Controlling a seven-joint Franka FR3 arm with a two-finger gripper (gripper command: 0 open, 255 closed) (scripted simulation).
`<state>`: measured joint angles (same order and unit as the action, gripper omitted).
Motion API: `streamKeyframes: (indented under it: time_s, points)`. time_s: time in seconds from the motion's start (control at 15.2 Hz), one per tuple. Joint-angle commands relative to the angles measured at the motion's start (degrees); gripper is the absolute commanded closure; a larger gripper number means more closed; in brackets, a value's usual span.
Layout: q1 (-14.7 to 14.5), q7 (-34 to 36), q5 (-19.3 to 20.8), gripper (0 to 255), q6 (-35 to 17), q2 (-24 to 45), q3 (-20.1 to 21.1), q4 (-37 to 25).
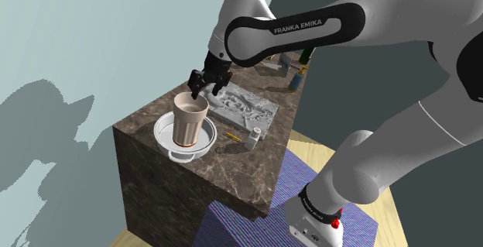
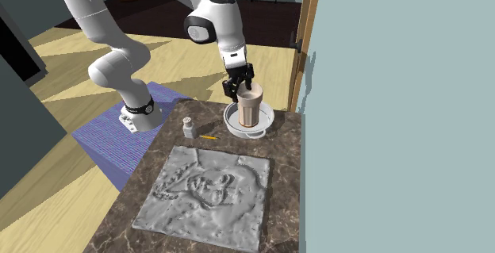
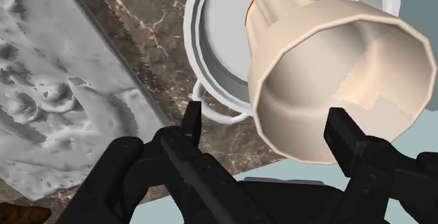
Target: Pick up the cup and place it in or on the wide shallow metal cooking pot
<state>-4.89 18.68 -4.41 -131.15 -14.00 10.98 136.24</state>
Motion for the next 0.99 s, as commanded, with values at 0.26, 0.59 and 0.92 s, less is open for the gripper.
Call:
streamKeyframes:
  time_s: [0.26,0.59,0.92]
  points:
    - [0.0,-0.2,-0.2,0,4.0,-2.3,-0.3,-1.8]
    - [0.0,-0.4,-0.4,0,7.6,-4.0,-0.6,-3.6]
    - [0.0,-0.4,-0.4,0,7.6,-4.0,-0.6,-3.6]
